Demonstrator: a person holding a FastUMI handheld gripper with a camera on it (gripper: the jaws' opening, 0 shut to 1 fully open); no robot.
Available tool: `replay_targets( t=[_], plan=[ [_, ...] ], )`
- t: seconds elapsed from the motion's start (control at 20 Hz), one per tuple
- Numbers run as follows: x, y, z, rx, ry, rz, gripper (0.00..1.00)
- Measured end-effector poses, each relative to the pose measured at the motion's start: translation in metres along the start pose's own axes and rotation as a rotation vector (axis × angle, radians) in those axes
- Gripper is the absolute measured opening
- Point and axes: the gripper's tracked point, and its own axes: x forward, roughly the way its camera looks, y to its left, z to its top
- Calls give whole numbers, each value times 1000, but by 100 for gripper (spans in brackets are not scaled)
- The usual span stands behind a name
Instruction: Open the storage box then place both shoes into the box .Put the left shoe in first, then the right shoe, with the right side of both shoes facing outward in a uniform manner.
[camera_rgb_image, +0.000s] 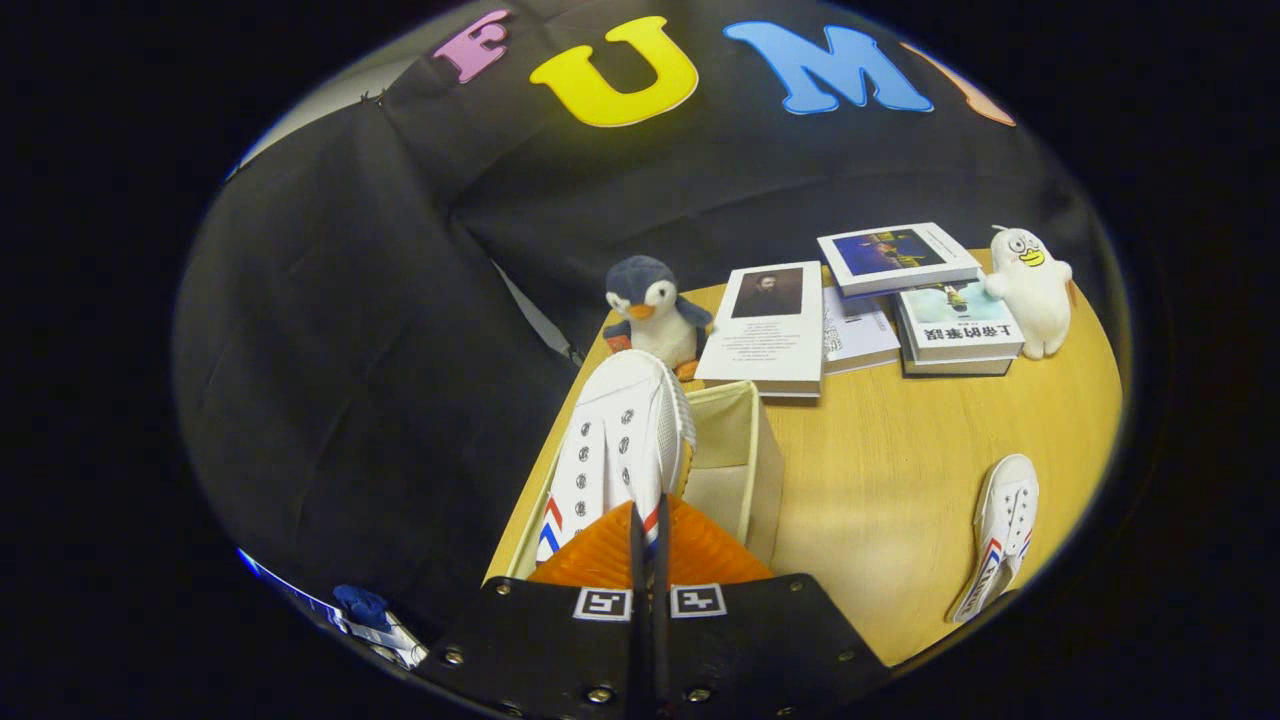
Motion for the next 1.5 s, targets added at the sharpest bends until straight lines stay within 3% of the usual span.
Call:
replay_targets(
  t=[0.5, 1.0, 1.05, 1.15, 1.25, 1.3, 1.5],
  plan=[
    [62, 11, -34, 25, 68, -49, 0],
    [110, 14, -61, -28, 80, -104, 0],
    [109, 23, -64, -26, 91, -55, 5],
    [99, 41, -46, -52, 20, 24, 28],
    [85, 40, -22, -136, -87, 26, 71],
    [78, 38, -14, -165, -123, 29, 84],
    [43, 17, 8, -224, -218, -1, 85]
  ],
)
